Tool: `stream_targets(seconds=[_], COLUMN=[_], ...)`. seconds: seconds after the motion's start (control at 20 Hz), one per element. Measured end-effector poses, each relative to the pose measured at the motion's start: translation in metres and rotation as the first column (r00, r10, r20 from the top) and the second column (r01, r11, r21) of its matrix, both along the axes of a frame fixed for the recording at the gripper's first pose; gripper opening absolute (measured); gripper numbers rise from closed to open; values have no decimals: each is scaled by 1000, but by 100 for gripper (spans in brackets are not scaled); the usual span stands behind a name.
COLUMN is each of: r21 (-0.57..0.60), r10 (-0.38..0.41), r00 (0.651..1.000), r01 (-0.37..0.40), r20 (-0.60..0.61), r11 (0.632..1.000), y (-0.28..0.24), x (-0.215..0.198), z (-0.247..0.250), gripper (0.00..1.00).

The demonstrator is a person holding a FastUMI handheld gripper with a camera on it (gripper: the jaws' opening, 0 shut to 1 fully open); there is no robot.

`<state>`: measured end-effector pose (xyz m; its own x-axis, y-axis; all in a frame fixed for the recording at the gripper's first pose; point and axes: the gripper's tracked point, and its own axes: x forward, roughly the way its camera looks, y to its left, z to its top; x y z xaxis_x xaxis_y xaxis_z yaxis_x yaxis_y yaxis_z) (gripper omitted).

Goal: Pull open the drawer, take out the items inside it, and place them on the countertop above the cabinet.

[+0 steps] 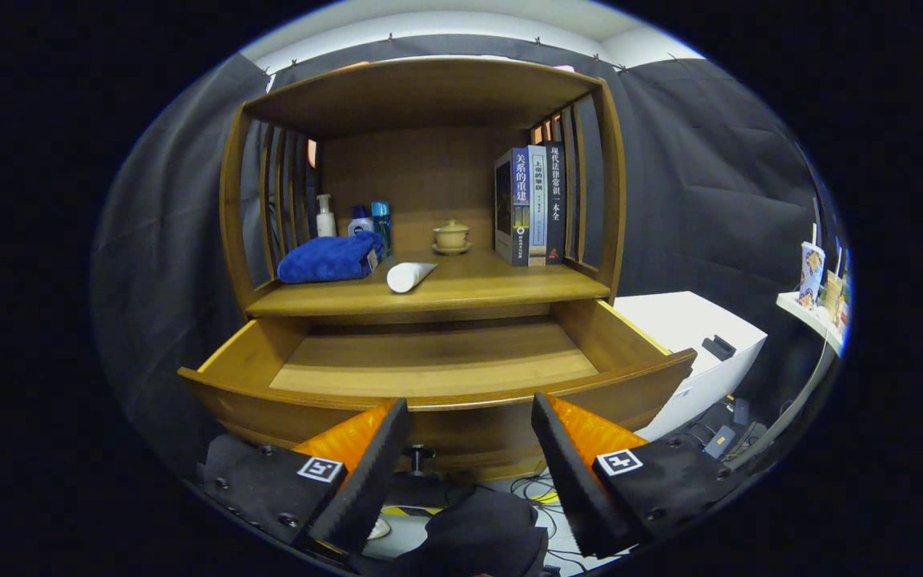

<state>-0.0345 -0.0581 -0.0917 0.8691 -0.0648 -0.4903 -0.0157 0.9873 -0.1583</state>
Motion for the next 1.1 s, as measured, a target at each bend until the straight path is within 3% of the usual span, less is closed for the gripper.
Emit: stream_targets(seconds=[0.7, 1.1], r21=[67, 1], r10=[-6, 19], r00=[1000, 1000], r01=[7, -19], r20=[-3, 3], r11=[998, 1000], y=[3, 9], x=[12, 61], z=[-11, -10], gripper=[98, 98])
